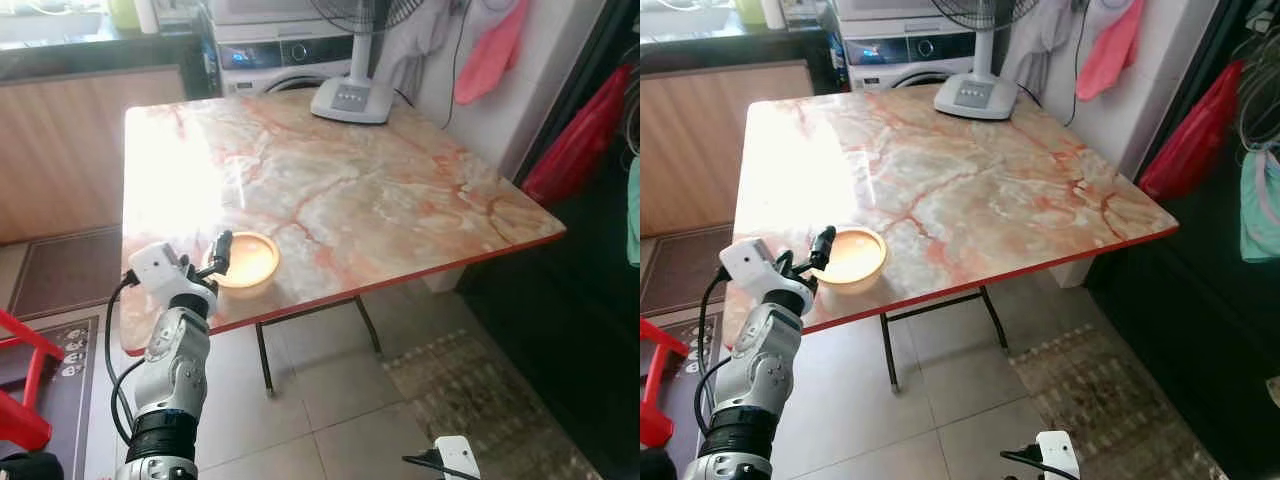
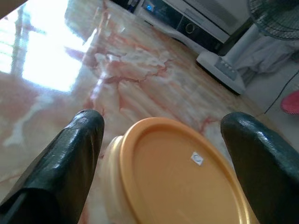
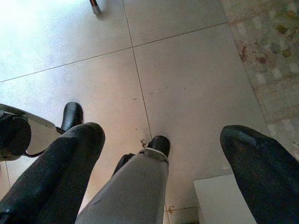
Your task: Restocking fridge
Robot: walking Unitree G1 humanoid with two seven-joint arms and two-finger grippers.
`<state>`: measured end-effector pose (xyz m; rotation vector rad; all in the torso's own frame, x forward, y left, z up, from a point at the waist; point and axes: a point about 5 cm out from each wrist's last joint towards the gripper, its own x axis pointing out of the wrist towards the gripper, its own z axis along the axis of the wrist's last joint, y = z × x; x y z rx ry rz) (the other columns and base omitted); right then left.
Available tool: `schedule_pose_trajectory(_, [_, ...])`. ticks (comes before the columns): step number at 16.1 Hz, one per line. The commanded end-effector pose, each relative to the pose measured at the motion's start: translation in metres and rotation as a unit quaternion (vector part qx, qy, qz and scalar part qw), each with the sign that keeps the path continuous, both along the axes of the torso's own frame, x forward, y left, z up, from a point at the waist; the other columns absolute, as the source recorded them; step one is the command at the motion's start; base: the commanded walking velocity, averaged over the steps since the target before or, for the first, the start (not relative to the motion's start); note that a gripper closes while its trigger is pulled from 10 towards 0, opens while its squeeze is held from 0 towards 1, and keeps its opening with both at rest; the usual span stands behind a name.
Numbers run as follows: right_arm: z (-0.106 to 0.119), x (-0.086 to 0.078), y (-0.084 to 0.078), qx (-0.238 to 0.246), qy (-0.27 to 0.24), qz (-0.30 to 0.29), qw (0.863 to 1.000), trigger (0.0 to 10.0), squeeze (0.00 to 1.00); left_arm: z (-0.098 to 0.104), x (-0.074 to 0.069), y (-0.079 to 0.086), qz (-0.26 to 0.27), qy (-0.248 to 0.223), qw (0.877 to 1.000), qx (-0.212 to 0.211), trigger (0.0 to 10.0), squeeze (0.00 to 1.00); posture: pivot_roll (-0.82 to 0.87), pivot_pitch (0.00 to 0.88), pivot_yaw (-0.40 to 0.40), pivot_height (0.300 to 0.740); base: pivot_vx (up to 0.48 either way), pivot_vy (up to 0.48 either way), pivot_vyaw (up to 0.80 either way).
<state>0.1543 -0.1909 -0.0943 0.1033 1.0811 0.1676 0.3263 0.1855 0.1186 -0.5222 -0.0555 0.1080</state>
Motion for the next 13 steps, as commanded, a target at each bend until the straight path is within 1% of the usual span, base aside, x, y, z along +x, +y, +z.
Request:
schedule_pose_trajectory(1, [0.000, -0.001, -0.003, -0.006, 0.003, 0.004, 1.000, 10.0, 0.00, -0.001, 0.002, 0.004, 0.005, 0.003, 1.000, -0.015, 10.0, 0.11, 0.07, 0.000, -0.045, 0.740, 0.000, 0.000, 0.00])
schedule_pose_trajectory(2, [0.000, -0.001, -0.004, -0.006, 0.003, 0.005, 1.000, 10.0, 0.00, -0.002, 0.005, 0.003, -0.002, 0.004, 1.000, -0.015, 10.0, 0.00, 0.07, 0.000, -0.049, 0.740, 0.000, 0.000, 0.00])
schedule_pose_trajectory(3, [0.000, -0.001, -0.004, -0.006, 0.003, 0.006, 1.000, 10.0, 0.00, -0.003, 0.006, 0.003, -0.002, 0.005, 1.000, -0.019, 10.0, 0.00, 0.07, 0.000, -0.050, 0.740, 0.000, 0.000, 0.00])
schedule_pose_trajectory(4, [0.000, -0.001, -0.004, -0.006, 0.002, 0.006, 1.000, 10.0, 0.00, -0.004, 0.008, 0.004, 0.000, 0.006, 0.999, -0.034, 10.0, 0.00, 0.07, 0.000, -0.050, 0.740, 0.000, 0.000, 0.00])
schedule_pose_trajectory(7, [0.000, -0.001, -0.005, -0.006, 0.002, 0.008, 1.000, 10.0, 0.00, -0.008, 0.009, 0.008, 0.012, 0.014, 0.999, -0.047, 10.0, 0.00, 0.06, 0.000, -0.054, 0.740, 0.000, 0.000, 0.00])
schedule_pose_trajectory(10, [0.000, -0.001, -0.006, -0.008, 0.002, 0.012, 1.000, 10.0, 0.00, -0.014, 0.012, 0.010, 0.009, 0.020, 0.997, -0.078, 10.0, 0.00, 0.06, 0.000, -0.058, 0.740, 0.000, 0.000, 0.00])
schedule_pose_trajectory(13, [0.001, -0.001, -0.007, -0.011, 0.003, 0.012, 1.000, 10.0, 0.00, -0.017, 0.016, 0.007, -0.001, 0.026, 0.996, -0.090, 10.0, 0.00, 0.05, 0.000, -0.063, 0.740, 0.000, 0.000, 0.00])
